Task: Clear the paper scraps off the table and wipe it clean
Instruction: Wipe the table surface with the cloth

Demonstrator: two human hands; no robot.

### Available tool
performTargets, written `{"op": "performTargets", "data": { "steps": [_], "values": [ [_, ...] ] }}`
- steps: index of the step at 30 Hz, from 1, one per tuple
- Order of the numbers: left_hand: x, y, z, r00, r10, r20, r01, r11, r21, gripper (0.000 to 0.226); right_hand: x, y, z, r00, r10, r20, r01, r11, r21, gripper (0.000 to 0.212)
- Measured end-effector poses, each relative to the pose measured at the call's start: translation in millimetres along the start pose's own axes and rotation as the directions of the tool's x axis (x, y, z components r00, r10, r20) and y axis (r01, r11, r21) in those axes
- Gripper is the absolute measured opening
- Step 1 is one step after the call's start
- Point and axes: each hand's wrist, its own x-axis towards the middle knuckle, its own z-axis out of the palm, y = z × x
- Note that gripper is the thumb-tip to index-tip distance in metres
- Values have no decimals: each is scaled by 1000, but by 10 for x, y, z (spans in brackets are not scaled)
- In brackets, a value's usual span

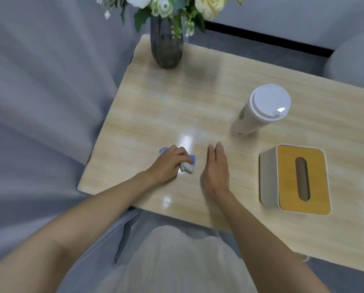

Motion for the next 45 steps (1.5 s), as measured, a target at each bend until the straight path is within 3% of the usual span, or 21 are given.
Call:
{"op": "performTargets", "data": {
  "steps": [5, 13, 17, 20, 22, 24, 26, 29, 32, 36, 39, 41, 43, 45],
  "values": [
    [-517, 77, -69, 983, -51, 177, 61, 997, -51, 47, -216, -249, 60, 992, -113, 51, 118, 989, -91, 66],
    [-1308, 19, -199, 930, -107, 351, 157, 981, -115, 41, -283, -728, 1, 985, -134, 108, 147, 982, -118, 64],
    [-1379, -76, -511, 822, -280, 496, 395, 908, -142, 40, -379, -867, 12, 974, -91, 206, 108, 992, -72, 56],
    [-1261, -42, -784, 799, -501, 333, 600, 708, -374, 33, -391, -954, -25, 956, -48, 288, 24, 996, 85, 51],
    [-1146, 86, -889, 763, -578, 291, 588, 432, -683, 27, -369, -1004, -79, 924, 18, 383, -129, 955, 268, 47],
    [-991, 223, -903, 748, -585, 313, 500, 188, -845, 26, -374, -1055, -169, 853, 52, 520, -318, 841, 437, 39],
    [-821, 346, -837, 749, -575, 330, 403, 0, -915, 31, -390, -1079, -272, 784, 19, 620, -437, 727, 530, 38],
    [-590, 486, -732, 742, -556, 376, 266, -270, -925, 34, -374, -998, -417, 754, -36, 656, -526, 565, 635, 39],
    [-388, 577, -620, 701, -569, 430, 221, -400, -889, 36, -287, -802, -530, 776, 0, 630, -522, 560, 643, 30],
    [-192, 815, -476, 689, -549, 473, 273, -408, -871, 36, -217, -486, -620, 804, 61, 591, -473, 668, 574, 42],
    [-96, 945, -361, 706, -599, 378, 294, -236, -926, 27, -216, -333, -687, 782, 43, 622, -465, 705, 536, 44],
    [-48, 984, -267, 648, -693, 315, 310, -138, -941, 16, -197, -243, -690, 730, 44, 682, -473, 753, 457, 48],
    [-18, 967, -181, 559, -780, 280, 323, -105, -940, 6, -180, -190, -687, 684, 53, 728, -489, 774, 402, 48],
    [-10, 928, -113, 521, -812, 264, 380, -56, -923, 18, -159, -155, -683, 679, 60, 732, -466, 805, 367, 48]
  ]
}}
